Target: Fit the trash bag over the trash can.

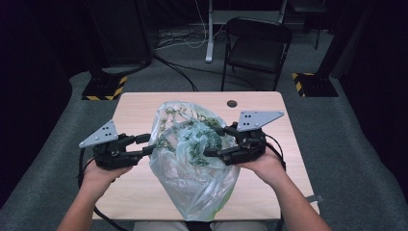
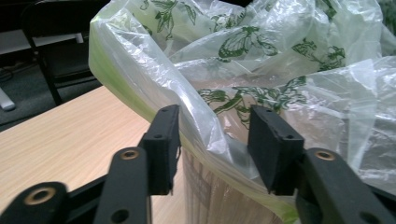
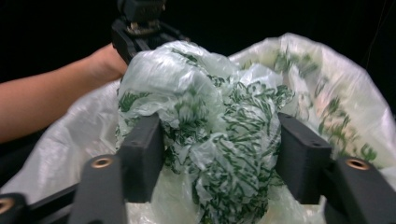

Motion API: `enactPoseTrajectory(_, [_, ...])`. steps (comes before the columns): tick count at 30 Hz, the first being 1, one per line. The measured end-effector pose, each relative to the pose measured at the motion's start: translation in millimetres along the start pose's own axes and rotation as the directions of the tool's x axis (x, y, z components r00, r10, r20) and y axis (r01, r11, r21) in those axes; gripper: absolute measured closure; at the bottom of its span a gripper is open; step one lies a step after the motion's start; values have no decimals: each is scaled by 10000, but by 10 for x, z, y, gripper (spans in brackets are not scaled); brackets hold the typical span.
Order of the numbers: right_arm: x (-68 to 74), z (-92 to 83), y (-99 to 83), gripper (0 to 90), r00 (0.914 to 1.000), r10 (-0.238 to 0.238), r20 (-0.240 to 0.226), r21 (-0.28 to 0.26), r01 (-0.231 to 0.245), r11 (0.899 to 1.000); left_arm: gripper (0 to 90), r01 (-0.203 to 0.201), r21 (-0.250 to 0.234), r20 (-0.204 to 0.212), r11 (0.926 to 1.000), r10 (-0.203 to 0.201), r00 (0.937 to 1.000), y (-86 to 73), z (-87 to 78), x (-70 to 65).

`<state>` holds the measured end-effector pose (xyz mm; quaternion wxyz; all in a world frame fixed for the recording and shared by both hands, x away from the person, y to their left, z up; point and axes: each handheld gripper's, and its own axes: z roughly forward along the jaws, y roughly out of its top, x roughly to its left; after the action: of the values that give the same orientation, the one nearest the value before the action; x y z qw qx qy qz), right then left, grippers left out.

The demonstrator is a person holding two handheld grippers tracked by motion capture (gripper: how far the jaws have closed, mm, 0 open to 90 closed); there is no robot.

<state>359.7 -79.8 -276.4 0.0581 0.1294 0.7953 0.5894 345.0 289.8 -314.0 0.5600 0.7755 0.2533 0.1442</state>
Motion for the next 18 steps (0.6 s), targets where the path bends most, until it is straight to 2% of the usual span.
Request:
enactPoseTrajectory(10, [23, -254, 146, 307, 10000, -49, -14, -859, 47, 9963, 648, -131, 40, 39, 9999, 131, 9999, 14, 8, -24])
enactPoseTrajectory(13, [5, -206, 135, 257, 9997, 162, -191, -515, -172, 9985, 656, -134, 93, -23, 9999, 134, 9999, 22, 25, -33])
enactPoseTrajectory(18, [-57, -38, -7, 248, 9995, 172, 264, 317, -180, 9993, 662, -152, 90, -40, 9998, 152, 9999, 23, 25, -34])
